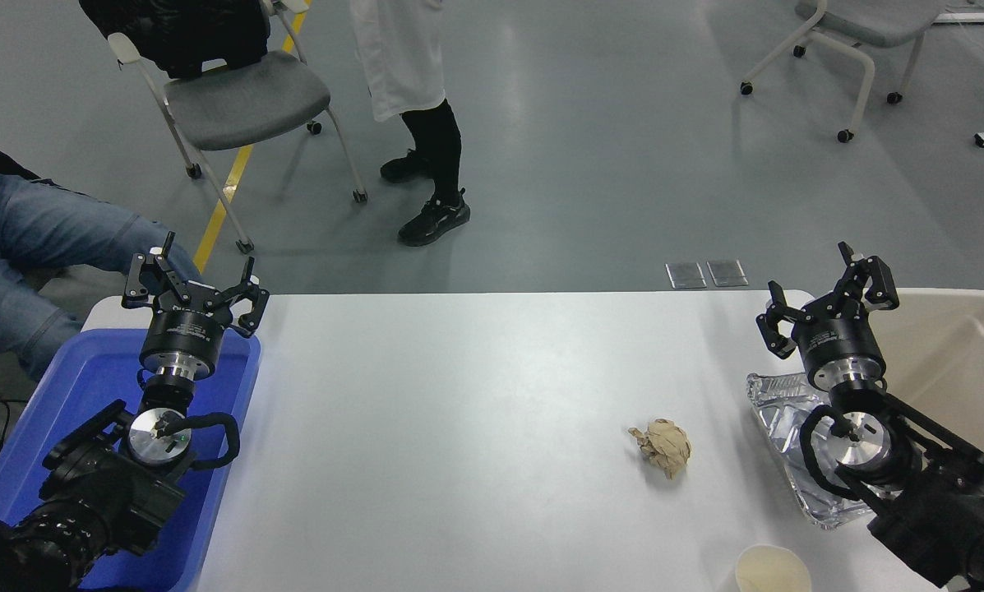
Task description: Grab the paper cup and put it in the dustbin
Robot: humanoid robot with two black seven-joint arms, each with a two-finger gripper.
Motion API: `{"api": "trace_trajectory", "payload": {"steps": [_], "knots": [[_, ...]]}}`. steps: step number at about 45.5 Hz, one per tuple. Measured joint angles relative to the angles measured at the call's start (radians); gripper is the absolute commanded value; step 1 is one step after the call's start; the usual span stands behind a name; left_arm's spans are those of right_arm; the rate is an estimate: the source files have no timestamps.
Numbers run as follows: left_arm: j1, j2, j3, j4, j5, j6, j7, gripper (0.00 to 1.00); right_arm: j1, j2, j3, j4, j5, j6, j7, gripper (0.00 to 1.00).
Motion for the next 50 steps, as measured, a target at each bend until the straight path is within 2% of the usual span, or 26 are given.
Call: {"api": "trace_trajectory", "payload": {"steps": [50], "knots": [[0.000, 0.000, 0.000, 0.000, -0.001, 0.000, -0.005, 0.99, -0.002, -0.005, -0.001, -0.001, 0.000, 0.000, 0.000, 1.00]]}}
